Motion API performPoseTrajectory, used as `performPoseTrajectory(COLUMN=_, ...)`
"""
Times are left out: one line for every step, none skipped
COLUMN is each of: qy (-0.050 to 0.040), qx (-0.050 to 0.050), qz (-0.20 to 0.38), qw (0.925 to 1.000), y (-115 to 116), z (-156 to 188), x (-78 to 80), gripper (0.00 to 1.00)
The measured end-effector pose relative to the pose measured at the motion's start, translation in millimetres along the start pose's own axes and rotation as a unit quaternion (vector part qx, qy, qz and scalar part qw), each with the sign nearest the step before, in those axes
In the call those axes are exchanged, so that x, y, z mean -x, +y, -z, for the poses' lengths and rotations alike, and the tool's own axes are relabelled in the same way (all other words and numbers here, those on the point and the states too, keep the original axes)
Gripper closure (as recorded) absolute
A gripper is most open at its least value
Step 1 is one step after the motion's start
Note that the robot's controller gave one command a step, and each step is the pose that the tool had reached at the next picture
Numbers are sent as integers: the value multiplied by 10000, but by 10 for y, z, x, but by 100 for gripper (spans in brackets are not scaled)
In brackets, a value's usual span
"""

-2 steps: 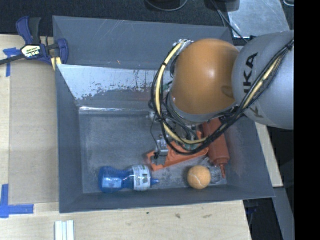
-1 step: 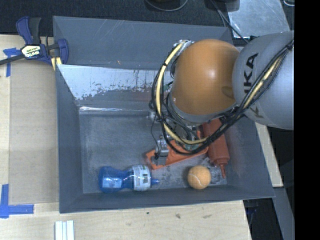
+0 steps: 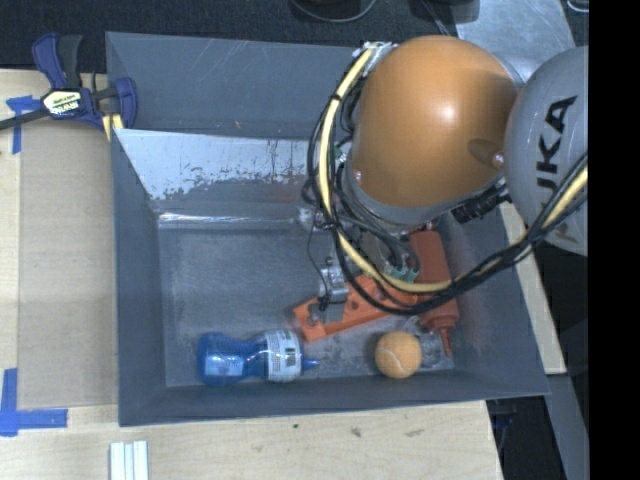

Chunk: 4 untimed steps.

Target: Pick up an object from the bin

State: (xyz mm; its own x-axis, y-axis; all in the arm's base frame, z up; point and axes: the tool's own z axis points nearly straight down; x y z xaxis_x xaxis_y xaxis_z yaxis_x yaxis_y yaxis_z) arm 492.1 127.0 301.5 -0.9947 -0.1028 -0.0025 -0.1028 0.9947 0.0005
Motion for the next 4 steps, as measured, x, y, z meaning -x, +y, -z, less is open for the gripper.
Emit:
performPoseTrajectory(qy=-36, qx=4, qz=-614, qw=9981, y=-588, z=-774, x=-28, gripper=0)
performPoseTrajectory(qy=-21, qx=0, qz=68, qw=10000, y=-656, z=-753, x=-94, gripper=0)
performPoseTrajectory(qy=-20, qx=0, qz=821, qw=9966, y=-756, z=-1402, x=-39, gripper=0)
performPoseTrajectory(qy=-28, qx=2, qz=230, qw=9997, y=-1014, z=-1923, x=85, gripper=100)
